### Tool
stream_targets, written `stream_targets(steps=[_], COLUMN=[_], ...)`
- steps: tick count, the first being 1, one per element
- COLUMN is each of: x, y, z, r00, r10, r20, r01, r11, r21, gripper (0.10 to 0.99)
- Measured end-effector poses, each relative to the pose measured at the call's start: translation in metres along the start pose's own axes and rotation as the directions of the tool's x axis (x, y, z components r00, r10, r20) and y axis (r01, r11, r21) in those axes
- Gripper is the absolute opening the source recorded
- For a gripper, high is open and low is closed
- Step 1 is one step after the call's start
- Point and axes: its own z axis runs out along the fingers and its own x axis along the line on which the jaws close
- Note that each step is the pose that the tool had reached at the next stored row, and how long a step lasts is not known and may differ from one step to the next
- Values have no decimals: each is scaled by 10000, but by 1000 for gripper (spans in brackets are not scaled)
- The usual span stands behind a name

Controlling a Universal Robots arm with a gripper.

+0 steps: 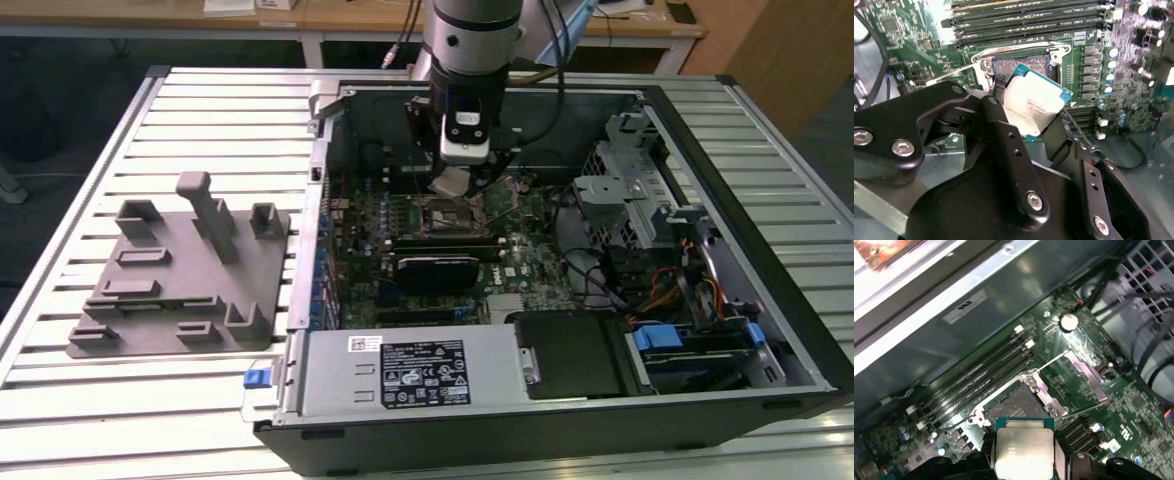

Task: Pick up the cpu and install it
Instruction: 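Place the cpu into insertion slot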

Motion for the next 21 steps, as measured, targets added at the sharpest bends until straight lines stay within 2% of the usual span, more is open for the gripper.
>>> stream_targets(steps=[5,11,16,21], x=[0,0,0,0], y=[0,-1,-1,-1], z=[5,10,15,24], r00=[9963,9823,9627,9340], r10=[861,1868,2702,3568], r20=[50,106,152,199], r01=[-860,-1868,-2702,-3567], r11=[9963,9824,9628,9342], r21=[-10,-30,-50,-76], gripper=[545,545,545,545])
